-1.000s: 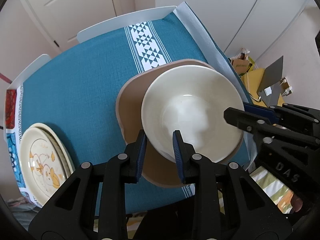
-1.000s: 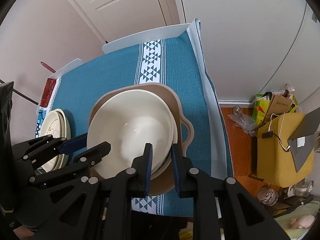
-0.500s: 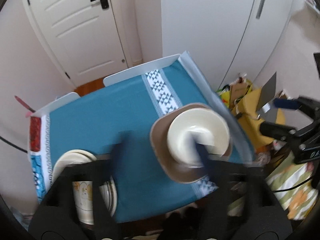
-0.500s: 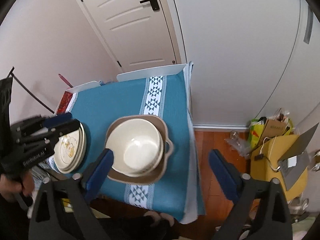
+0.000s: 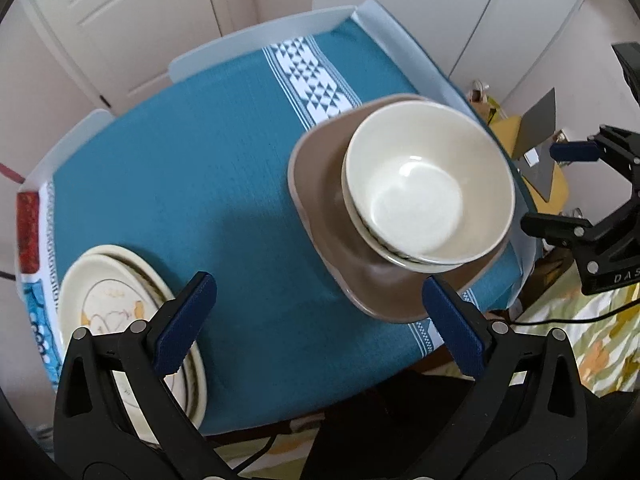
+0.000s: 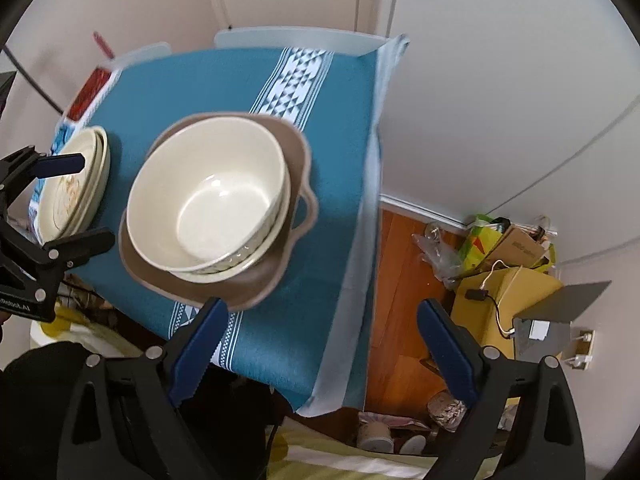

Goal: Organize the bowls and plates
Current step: 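Grasp the rim of the taupe basket holding the bowls with both grippers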

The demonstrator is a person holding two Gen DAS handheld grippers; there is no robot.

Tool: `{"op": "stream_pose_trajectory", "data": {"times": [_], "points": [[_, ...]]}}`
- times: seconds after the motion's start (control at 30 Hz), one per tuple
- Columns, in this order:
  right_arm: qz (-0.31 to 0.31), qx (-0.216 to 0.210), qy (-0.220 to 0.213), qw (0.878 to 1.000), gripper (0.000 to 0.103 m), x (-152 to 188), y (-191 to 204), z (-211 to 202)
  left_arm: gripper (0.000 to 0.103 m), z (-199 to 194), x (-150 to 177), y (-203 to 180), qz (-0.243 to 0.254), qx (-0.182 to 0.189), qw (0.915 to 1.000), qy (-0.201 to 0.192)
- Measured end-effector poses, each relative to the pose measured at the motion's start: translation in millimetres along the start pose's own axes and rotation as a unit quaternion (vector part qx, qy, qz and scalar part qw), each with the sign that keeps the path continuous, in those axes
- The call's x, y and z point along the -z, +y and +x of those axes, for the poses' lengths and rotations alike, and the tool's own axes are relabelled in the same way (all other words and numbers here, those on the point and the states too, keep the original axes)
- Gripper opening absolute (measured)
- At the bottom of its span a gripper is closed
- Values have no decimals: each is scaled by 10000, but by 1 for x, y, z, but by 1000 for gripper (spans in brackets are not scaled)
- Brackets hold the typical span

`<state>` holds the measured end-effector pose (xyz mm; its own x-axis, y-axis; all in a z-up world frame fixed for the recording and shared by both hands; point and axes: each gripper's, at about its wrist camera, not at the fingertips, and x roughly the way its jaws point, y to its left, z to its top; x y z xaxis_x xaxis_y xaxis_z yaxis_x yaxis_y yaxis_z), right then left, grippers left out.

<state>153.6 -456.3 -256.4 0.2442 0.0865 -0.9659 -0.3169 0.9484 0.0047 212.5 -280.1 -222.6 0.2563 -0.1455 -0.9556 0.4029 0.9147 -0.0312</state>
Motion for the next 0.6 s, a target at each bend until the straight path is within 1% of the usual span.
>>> {"op": "stream_pose_trajectory", "data": {"times": [0.03, 0.1, 0.17, 0.27, 0.3, 0.4, 0.43, 0.5, 0.53, 0.6], "points": [[-27, -9, 61, 10000, 91, -2, 1, 3, 101, 4, -1, 0, 17, 17, 10000, 41], [-90, -25, 212, 9997, 84, -6, 2, 10, 99, 10, -2, -1, 61, 68, 9999, 120], [-223, 83, 404, 9989, 78, -10, 5, 17, 94, 15, -4, -2, 111, 114, 9997, 190], [-372, 42, 536, 9979, 75, -14, 9, 20, 88, 22, -6, -3, 174, 170, 9993, 286], [-437, 58, 582, 9973, 73, -16, 10, 21, 88, 23, -7, -2, 161, 295, 9991, 268], [-608, 84, 726, 9955, 67, -21, 14, 28, 88, 25, -8, -1, 170, 401, 9987, 264], [-639, 72, 742, 9952, 64, -22, 15, 30, 88, 25, -8, -1, 165, 431, 9986, 265], [-670, -30, 762, 9948, 55, -22, 16, 36, 88, 26, -8, 1, 142, 505, 9983, 272], [-678, -75, 764, 9947, 53, -22, 18, 40, 87, 26, -8, 2, 127, 523, 9981, 297], [-697, -141, 778, 9944, 47, -21, 21, 47, 80, 26, -7, 4, 96, 536, 9979, 359]]}}
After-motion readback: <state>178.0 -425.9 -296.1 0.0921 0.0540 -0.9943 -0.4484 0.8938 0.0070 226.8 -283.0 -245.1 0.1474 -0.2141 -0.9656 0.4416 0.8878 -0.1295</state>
